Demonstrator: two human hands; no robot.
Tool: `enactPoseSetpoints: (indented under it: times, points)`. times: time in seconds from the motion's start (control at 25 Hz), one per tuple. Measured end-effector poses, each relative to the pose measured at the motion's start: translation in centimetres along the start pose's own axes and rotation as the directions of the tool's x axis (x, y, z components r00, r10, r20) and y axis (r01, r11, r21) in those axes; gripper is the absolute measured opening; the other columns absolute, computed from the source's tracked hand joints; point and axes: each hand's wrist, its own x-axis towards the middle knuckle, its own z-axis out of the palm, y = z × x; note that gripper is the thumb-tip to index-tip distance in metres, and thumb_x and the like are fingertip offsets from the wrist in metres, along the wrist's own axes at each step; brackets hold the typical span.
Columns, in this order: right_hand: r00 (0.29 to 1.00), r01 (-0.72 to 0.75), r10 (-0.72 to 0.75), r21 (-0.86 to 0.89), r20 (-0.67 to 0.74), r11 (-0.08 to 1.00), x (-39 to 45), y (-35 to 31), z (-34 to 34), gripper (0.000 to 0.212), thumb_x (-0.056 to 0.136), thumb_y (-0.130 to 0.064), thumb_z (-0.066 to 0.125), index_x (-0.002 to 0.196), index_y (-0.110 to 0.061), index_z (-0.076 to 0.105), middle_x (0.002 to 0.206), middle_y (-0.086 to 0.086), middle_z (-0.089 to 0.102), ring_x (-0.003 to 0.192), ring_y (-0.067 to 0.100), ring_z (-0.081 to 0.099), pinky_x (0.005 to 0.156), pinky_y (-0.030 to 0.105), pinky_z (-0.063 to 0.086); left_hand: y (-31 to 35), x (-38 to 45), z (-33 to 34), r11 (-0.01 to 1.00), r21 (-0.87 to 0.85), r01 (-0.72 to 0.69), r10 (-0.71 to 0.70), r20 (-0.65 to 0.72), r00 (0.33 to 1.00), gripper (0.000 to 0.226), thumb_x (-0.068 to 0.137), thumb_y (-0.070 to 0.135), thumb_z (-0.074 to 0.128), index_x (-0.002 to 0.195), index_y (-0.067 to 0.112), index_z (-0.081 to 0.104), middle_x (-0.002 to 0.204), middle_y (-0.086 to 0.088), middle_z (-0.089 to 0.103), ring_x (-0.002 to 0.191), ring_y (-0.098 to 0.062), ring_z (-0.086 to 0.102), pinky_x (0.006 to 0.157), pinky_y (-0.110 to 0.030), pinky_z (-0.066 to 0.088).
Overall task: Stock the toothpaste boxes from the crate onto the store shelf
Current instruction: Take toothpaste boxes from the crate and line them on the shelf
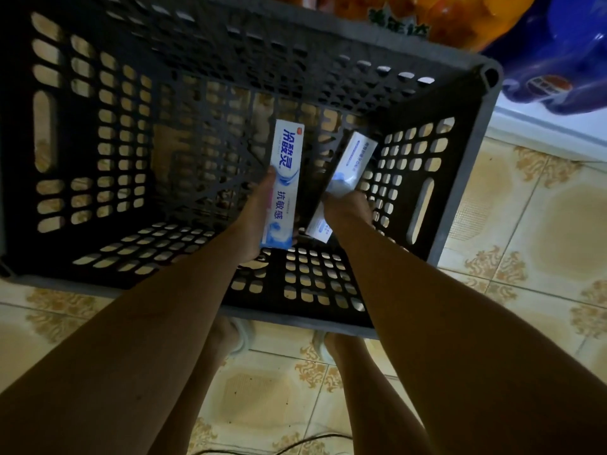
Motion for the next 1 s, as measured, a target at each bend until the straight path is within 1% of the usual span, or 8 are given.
enactPoseSetpoints:
  times: [0.16,0.32,0.36,0.44,0.52,0.68,0.84,1.0]
  points:
    - [0.996,0.046,-0.040,0.084,-0.074,0.995,0.6,-0.3,1.2,0.095,0.079,-0.040,0.076,0.150,-0.013,0.017,0.142,0.013,0.039,0.128,0.033,0.045,0.099,0.048,0.048,-0.5,0.9,0.5,0.999,0.020,-0.030,0.033,-0.174,0.984,0.055,0.083,0.061,0.061,0.128,0.031,0.055,0.115,-0.005,0.066,0.107,-0.028,0.063,0.093,-0.056,0.051]
    - [0.989,0.086,-0.053,0.251,-0.136,0.964,1.2,0.3,1.8,0.065,0.085,-0.022,0.070,0.138,-0.017,0.032,0.131,0.010,0.054,0.114,0.030,0.058,0.086,0.045,0.055,-0.7,1.9,-0.1,0.997,0.075,-0.030,0.046,-0.229,0.972,0.055,0.080,0.059,0.066,0.126,0.029,0.059,0.115,-0.003,0.068,0.106,-0.025,0.064,0.096,-0.053,0.050]
    - [0.995,0.067,-0.036,0.356,-0.095,0.932,0.9,0.6,1.5,0.056,0.089,-0.022,0.066,0.137,-0.017,0.037,0.127,0.009,0.057,0.109,0.027,0.060,0.079,0.041,0.055,-0.5,2.0,-0.3,0.999,0.049,-0.007,0.018,-0.227,0.974,0.054,0.081,0.057,0.065,0.126,0.026,0.060,0.116,-0.004,0.068,0.106,-0.026,0.065,0.098,-0.052,0.049]
    - [0.988,-0.122,0.028,0.649,0.154,0.751,-0.3,1.6,0.4,0.045,0.095,-0.027,0.055,0.138,-0.016,0.046,0.127,0.011,0.058,0.106,0.027,0.058,0.075,0.036,0.051,-0.3,1.4,-0.5,0.998,-0.066,0.017,-0.030,-0.197,0.980,0.045,0.092,0.047,0.060,0.126,0.017,0.061,0.119,-0.008,0.067,0.106,-0.028,0.063,0.102,-0.051,0.047]
    - [0.926,-0.310,0.002,0.757,0.378,0.576,-1.9,2.5,-1.4,0.046,0.096,-0.035,0.043,0.137,-0.015,0.049,0.123,0.015,0.059,0.107,0.030,0.058,0.076,0.038,0.050,-0.2,0.2,-0.5,0.977,-0.212,0.014,-0.048,-0.158,0.986,0.043,0.098,0.041,0.052,0.131,0.013,0.058,0.124,-0.010,0.064,0.110,-0.030,0.060,0.105,-0.048,0.045]
    - [0.877,-0.344,-0.027,0.665,0.480,0.663,-5.6,2.9,-4.5,0.055,0.093,-0.037,0.031,0.136,-0.012,0.053,0.109,0.017,0.062,0.097,0.032,0.060,0.082,0.040,0.050,1.4,-4.2,0.4,0.968,-0.249,0.036,-0.055,-0.072,0.996,0.070,0.084,0.062,0.059,0.140,0.021,0.053,0.132,-0.008,0.061,0.118,-0.028,0.059,0.103,-0.047,0.045]
    - [0.871,-0.236,-0.089,0.572,0.483,0.785,-10.7,0.6,-6.9,0.054,0.098,-0.045,0.031,0.134,-0.012,0.054,0.102,0.013,0.063,0.086,0.024,0.061,0.075,0.034,0.051,4.2,-9.4,0.9,0.995,-0.094,-0.023,0.011,-0.128,0.992,0.058,0.083,0.057,0.065,0.134,0.029,0.056,0.122,-0.006,0.068,0.107,-0.025,0.066,0.092,-0.043,0.053]
    - [0.903,0.026,-0.209,0.439,0.374,0.898,-17.1,-2.1,-9.0,0.047,0.093,-0.053,0.056,0.128,-0.022,0.057,0.110,0.007,0.068,0.099,0.024,0.066,0.083,0.038,0.054,7.9,-16.5,0.9,0.994,-0.104,0.039,-0.046,-0.064,0.997,0.038,0.092,0.044,0.057,0.120,0.019,0.065,0.076,-0.001,0.072,0.061,-0.013,0.068,0.061,-0.025,0.049]
